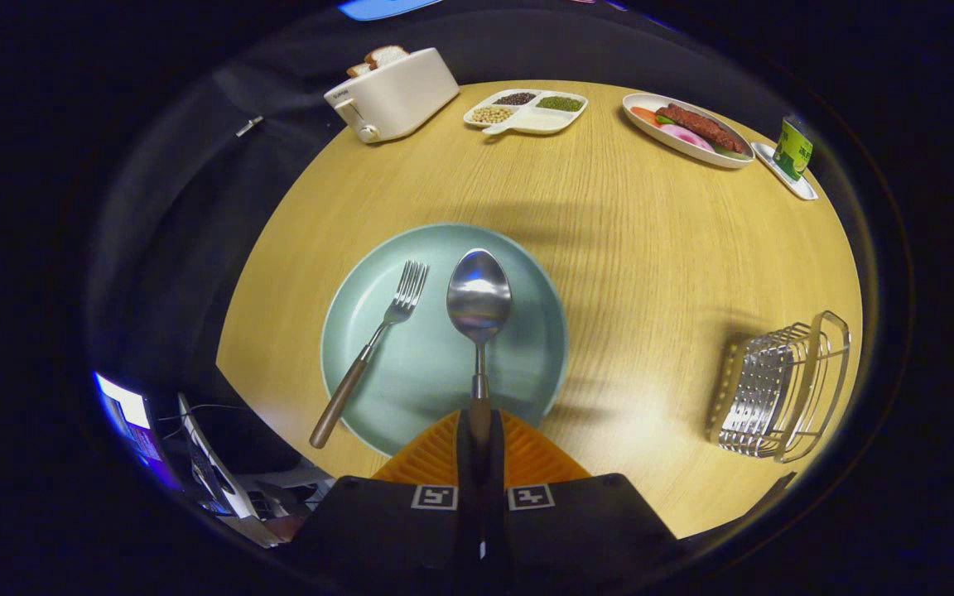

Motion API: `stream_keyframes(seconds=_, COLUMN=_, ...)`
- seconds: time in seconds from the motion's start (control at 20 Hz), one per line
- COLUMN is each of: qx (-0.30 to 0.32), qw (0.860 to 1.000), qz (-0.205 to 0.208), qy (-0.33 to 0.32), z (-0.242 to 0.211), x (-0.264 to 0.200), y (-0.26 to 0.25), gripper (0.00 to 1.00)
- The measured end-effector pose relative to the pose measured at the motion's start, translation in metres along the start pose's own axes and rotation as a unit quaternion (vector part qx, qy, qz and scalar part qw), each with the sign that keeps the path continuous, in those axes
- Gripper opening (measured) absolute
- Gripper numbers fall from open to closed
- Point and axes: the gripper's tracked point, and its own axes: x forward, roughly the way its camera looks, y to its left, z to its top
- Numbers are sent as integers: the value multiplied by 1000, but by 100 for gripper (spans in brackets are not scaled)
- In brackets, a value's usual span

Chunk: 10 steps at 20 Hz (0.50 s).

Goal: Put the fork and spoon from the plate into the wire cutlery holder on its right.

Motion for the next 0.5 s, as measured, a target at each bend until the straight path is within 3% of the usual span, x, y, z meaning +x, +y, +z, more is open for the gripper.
stream_keyframes(seconds=0.5, qx=-60, qw=997, qz=-13, qy=39, z=-10, x=-116, y=-92, gripper=7)
